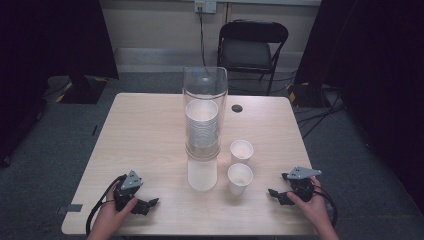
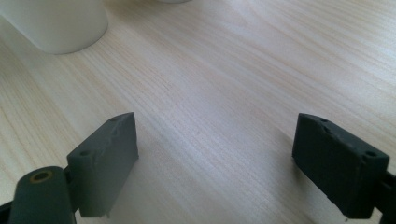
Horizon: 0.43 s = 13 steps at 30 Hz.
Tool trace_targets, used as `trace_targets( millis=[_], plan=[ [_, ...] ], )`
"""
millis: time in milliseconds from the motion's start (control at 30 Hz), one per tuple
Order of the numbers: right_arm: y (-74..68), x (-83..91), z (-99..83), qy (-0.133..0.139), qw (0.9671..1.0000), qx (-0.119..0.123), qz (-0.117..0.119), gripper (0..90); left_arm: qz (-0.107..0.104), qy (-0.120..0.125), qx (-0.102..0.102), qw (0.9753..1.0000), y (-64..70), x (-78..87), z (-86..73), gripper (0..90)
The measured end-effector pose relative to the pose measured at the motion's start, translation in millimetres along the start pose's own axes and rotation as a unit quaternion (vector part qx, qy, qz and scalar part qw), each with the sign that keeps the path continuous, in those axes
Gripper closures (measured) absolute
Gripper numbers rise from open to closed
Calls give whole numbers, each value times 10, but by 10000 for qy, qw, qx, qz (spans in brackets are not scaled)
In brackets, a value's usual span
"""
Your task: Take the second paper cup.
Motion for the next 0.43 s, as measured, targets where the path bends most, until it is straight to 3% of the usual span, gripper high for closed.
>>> trace_targets(
  millis=[433],
  plan=[
    [2,-4,0,-13,10000,-8,-9,127,0,-1,-1,10000,0,0,0,0]
  ],
)
Point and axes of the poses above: each handheld gripper's, and its own axes: x roughly backward along the jaws, z roughly out of its top, y roughly to its right, the point moved 1 cm from there along -x, roughly forward along the jaws, and after that the axes turned 6 degrees about z, right-handed, at the moved point
